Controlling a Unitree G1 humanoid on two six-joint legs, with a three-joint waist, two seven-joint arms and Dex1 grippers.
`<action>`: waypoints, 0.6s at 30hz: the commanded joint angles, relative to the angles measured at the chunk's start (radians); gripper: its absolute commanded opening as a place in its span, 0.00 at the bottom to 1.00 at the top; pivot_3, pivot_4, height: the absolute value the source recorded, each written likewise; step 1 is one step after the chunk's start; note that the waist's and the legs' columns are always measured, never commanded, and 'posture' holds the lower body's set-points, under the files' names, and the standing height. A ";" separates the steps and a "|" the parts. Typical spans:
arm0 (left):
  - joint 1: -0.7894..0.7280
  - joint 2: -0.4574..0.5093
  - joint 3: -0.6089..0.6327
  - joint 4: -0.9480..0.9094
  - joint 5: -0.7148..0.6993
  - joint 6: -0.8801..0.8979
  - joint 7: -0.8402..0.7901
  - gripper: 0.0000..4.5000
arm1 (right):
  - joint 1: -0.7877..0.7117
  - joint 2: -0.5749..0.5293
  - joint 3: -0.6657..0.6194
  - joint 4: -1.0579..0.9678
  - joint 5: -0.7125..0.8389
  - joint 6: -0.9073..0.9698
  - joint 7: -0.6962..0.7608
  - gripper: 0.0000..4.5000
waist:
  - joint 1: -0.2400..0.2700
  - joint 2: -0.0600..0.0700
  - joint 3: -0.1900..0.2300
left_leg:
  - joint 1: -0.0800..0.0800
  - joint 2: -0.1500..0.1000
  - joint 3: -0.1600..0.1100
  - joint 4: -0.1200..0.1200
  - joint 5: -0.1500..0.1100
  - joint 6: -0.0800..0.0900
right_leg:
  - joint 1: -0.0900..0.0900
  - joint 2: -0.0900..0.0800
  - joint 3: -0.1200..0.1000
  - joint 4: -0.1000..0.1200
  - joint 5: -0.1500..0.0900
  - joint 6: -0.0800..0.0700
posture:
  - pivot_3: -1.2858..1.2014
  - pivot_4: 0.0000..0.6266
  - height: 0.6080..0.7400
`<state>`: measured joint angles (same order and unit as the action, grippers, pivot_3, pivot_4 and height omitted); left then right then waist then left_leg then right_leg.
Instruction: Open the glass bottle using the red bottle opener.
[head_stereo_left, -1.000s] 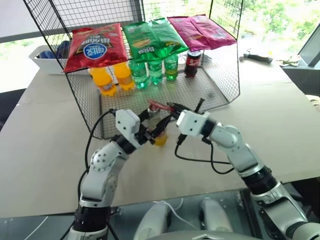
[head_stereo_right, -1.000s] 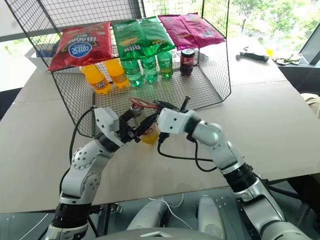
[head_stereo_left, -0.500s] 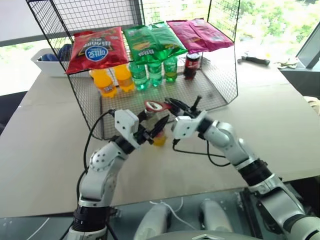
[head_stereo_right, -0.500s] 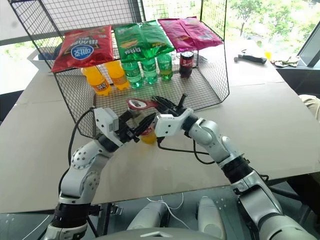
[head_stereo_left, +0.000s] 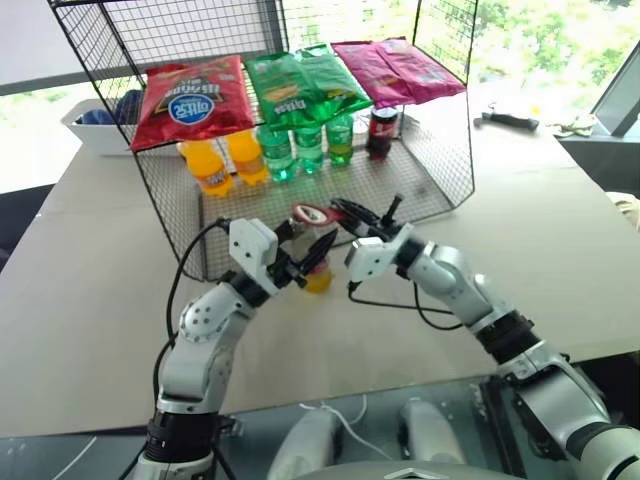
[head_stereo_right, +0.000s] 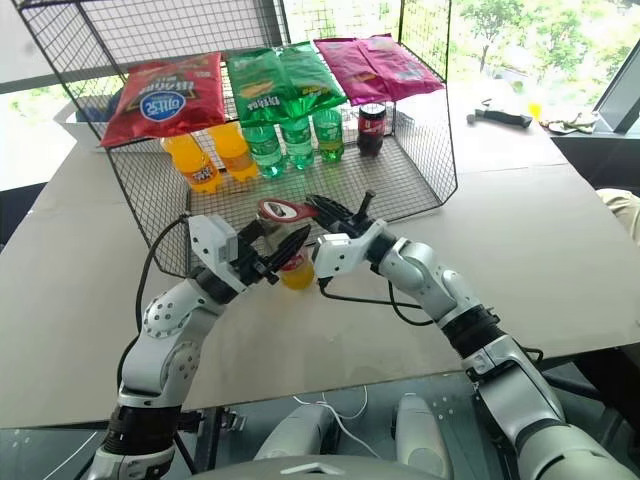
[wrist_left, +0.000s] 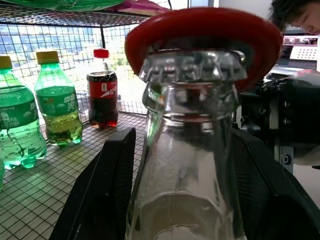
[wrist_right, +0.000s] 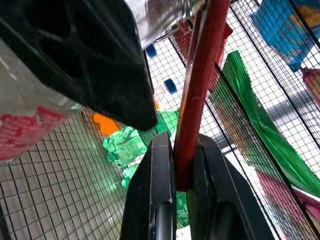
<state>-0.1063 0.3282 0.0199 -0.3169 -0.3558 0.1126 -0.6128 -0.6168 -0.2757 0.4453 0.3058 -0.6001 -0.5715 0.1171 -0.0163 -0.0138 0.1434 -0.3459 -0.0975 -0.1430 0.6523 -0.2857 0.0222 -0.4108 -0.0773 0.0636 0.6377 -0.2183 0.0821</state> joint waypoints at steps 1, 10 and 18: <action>-0.001 0.000 -0.015 0.003 0.007 0.004 0.003 0.48 | 0.021 -0.020 0.070 0.042 -0.077 -0.019 0.018 0.00 | 0.001 0.000 0.000 | 0.000 0.000 0.000 0.000 0.000 0.000 | 0.000 0.000 0.000 0.000 0.000 0.000 | 0.52 0.24 1.00; 0.005 0.005 -0.011 0.003 0.008 0.006 0.003 0.48 | 0.003 0.013 0.095 0.074 -0.040 -0.068 0.055 0.00 | 0.001 0.000 0.000 | 0.000 0.000 0.000 -0.001 0.000 0.000 | 0.000 0.000 0.000 -0.001 0.000 0.000 | 0.52 0.24 1.00; 0.001 0.002 -0.014 0.015 0.012 0.004 0.000 0.48 | -0.035 0.005 0.084 0.058 -0.035 -0.091 0.073 0.00 | 0.000 0.000 0.000 | 0.000 0.001 0.000 -0.001 0.000 0.000 | 0.000 0.001 0.000 -0.001 0.000 0.000 | 0.52 0.24 1.00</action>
<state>-0.1013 0.3279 0.0265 -0.3170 -0.3579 0.1098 -0.6151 -0.6561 -0.2709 0.4481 0.3694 -0.5915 -0.6281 0.1252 -0.0164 -0.0135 0.1434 -0.3458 -0.0966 -0.1430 0.6513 -0.2857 0.0220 -0.4107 -0.0764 0.0637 0.6366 -0.2182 0.0821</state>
